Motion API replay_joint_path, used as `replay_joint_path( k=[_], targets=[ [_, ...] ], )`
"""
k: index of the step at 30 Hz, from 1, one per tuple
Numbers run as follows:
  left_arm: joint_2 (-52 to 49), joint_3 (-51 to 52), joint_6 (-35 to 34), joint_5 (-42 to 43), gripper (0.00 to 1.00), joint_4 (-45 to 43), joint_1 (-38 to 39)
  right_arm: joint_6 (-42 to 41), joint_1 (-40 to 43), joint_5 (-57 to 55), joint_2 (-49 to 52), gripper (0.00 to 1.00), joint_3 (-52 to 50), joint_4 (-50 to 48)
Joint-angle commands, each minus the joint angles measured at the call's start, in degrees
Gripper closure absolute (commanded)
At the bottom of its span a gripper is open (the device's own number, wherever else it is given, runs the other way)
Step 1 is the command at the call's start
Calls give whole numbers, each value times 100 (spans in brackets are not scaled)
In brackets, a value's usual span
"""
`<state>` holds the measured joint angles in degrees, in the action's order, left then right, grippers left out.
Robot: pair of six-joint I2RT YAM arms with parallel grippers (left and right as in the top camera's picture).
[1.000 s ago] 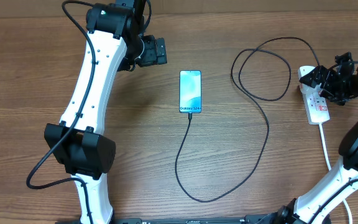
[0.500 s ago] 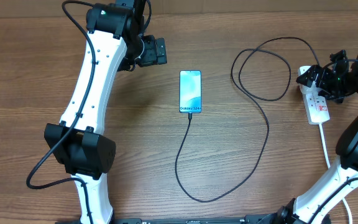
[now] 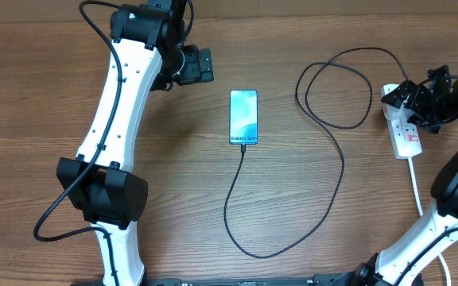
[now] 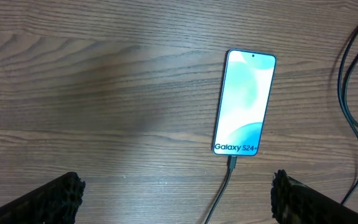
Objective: Plug charger to phone and switch on socket
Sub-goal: 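Raise the right gripper off the power strip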
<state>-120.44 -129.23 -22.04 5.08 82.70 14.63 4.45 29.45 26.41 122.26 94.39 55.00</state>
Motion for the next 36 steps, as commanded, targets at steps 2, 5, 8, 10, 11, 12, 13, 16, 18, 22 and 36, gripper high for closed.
replay_joint_path(
  k=[2, 5, 8, 10, 11, 12, 13, 16, 18, 22, 36],
  targets=[
    [-22, -26, 105, -81, 0, -24, 39, -166, 181, -87, -892, 0, -7, 144],
    [-22, -26, 107, -81, 0, -24, 39, -164, 179, -160, -1464, 0, -7, 354],
    [-20, -26, 107, -81, 0, -24, 39, -164, 140, -181, -2118, 0, -7, 592],
    [-20, -26, 107, -81, 0, -24, 39, -166, 111, -173, -2529, 0, -7, 669],
    [-20, -26, 107, -81, 0, -24, 39, -166, 92, -157, -2695, 0, -7, 684],
    [-22, -26, 107, -81, 0, -24, 39, -166, 70, -151, -2857, 0, -7, 688],
    [-22, -26, 107, -81, 0, -24, 39, -164, 66, -155, -2959, 0, -7, 686],
    [-22, -26, 107, -81, 0, -24, 39, -164, 68, -153, -3115, 0, -7, 686],
    [-22, -26, 107, -81, 0, -24, 39, -164, 68, -155, -3117, 0, -7, 686],
    [-20, -26, 107, -81, 0, -24, 39, -164, 68, -155, -3097, 0, -9, 686],
    [-22, -26, 107, -81, 0, -24, 39, -164, 68, -155, -3097, 0, -9, 686]
  ],
)
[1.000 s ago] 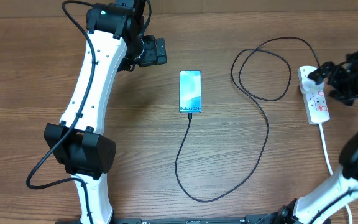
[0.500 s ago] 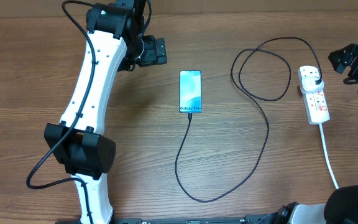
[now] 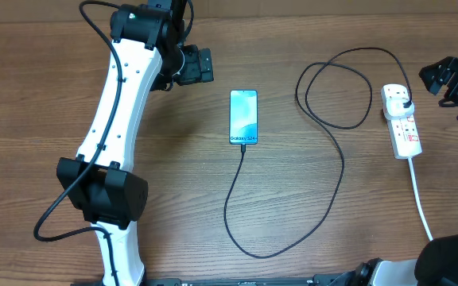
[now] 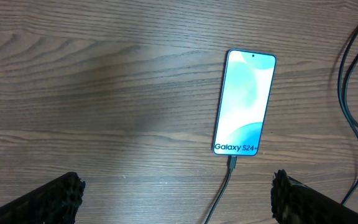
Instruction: Plug charger to phone and switch on socket
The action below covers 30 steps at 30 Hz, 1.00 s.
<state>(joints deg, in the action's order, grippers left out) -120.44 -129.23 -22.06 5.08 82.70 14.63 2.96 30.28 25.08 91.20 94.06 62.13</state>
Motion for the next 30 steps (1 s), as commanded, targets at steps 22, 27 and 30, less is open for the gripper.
replay_joint_path(
  k=[22, 27, 30],
  targets=[
    [-20, -26, 111, -275, 0, -361, 46, -15, -15, -22, 9, 0, 24, -26],
    [-17, -26, 133, -332, 0, -780, 129, -15, -15, -22, 9, 0, 24, -26],
    [-17, -26, 131, -518, 0, -802, 199, -15, -15, -22, 9, 0, 24, -26]
  ],
)
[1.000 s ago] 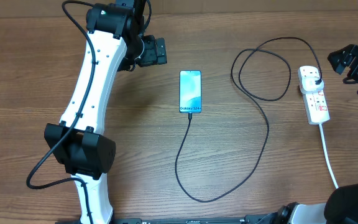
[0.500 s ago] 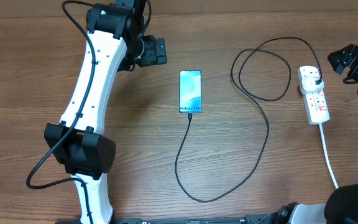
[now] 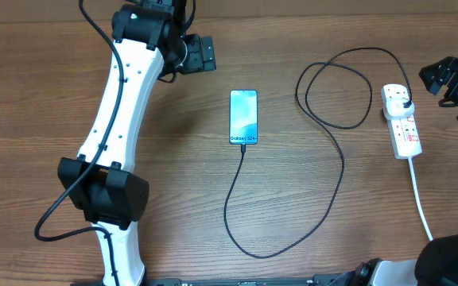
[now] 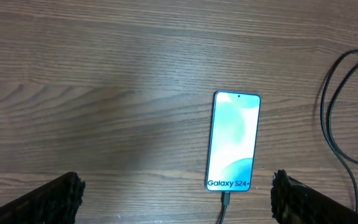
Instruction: Plug charger to phone and switch on socket
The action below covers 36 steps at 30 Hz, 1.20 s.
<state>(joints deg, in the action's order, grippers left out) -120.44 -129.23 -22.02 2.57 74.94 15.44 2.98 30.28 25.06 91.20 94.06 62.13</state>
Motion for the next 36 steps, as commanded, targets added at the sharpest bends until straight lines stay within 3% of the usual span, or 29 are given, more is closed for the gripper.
replay_joint_path(
  k=[1, 18, 36],
  targets=[
    [-11, -26, 129, -339, 0, -26, 151, -17, -15, -20, 9, 0, 24, -26],
    [546, 299, 125, -750, 0, -531, 389, -17, -15, -20, 9, 0, 24, -26],
    [3563, 5619, 127, -1040, 0, -4133, 389, -17, -15, -20, 9, 0, 24, -26]
  ],
)
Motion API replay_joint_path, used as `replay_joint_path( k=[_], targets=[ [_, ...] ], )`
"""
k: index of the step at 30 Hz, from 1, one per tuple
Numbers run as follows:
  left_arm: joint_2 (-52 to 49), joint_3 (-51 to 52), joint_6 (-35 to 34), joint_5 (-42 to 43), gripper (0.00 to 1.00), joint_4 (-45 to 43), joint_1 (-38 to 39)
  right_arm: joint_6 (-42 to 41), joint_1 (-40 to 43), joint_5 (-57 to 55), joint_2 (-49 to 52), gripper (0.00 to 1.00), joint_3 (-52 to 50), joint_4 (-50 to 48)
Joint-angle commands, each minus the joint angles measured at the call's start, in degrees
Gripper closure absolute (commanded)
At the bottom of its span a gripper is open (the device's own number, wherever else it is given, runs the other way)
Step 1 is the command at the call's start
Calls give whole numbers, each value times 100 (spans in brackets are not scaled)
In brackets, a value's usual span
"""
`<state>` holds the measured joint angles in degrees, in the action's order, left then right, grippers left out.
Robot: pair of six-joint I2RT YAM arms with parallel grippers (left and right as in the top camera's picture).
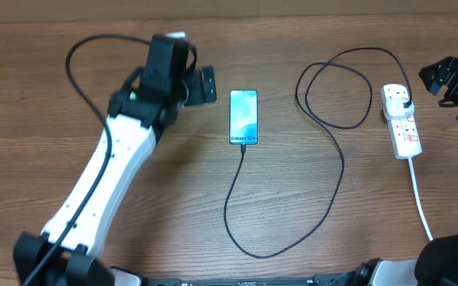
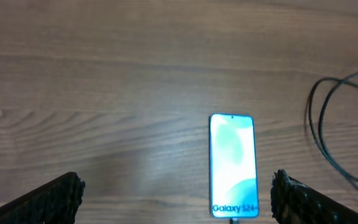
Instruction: Plug charger to phone and switch on socket
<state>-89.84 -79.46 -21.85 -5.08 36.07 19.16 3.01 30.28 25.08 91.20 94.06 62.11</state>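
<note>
The phone (image 1: 243, 117) lies face up mid-table, its screen lit; it also shows low in the left wrist view (image 2: 232, 163). A black charger cable (image 1: 336, 187) runs from the phone's near end in a wide loop to a plug (image 1: 403, 98) seated in the white power strip (image 1: 405, 131). My left gripper (image 1: 206, 85) hovers just left of the phone, open, its fingertips (image 2: 55, 196) at the frame's lower corners with nothing between them. My right gripper (image 1: 445, 79) sits at the right edge, apart from the strip; its jaw state does not show.
The wooden table (image 1: 157, 206) carries only the phone, cable and strip. The strip's white lead (image 1: 420, 199) trails toward the near right edge. My left arm (image 1: 110, 175) stretches across the near left part.
My left arm has changed posture and now lies stretched out from the near left corner. Its open gripper sits a little nearer than before, and the phone shows lower in the wrist view.
First my right gripper was over the plug end of the power strip, and my left gripper hung open left of the phone. Then the right gripper stood off at the right edge, where it stays. The left gripper shifted farther away, then the arm stretched out.
</note>
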Motion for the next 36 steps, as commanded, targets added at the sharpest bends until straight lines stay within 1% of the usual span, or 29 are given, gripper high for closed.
replay_joint_path(
  k=[1, 9, 16, 23, 27, 31, 36],
  targets=[
    [658, 907, 111, -317, 0, -393, 15, -20, -15, -22, 9, 0, 24, -24],
    [1899, 2601, 133, -625, 0, -1580, 15, -20, -15, -22, 9, 0, 24, -24],
    [3176, 4098, 197, -807, 0, -2990, 0, -20, -15, -22, 9, 0, 24, -24],
    [4308, 5184, 522, -802, 0, -4159, -2, -20, -15, -22, 9, 0, 24, -24],
    [4894, 5659, 562, -798, 0, -4562, -90, -20, -15, -20, 9, 0, 24, -24],
    [5469, 6081, 568, -649, 0, -4854, -398, -20, -15, -22, 9, 0, 24, -24],
    [6203, 6492, 627, -229, 0, -4887, -817, -20, -15, -22, 9, 0, 24, -24]
  ],
)
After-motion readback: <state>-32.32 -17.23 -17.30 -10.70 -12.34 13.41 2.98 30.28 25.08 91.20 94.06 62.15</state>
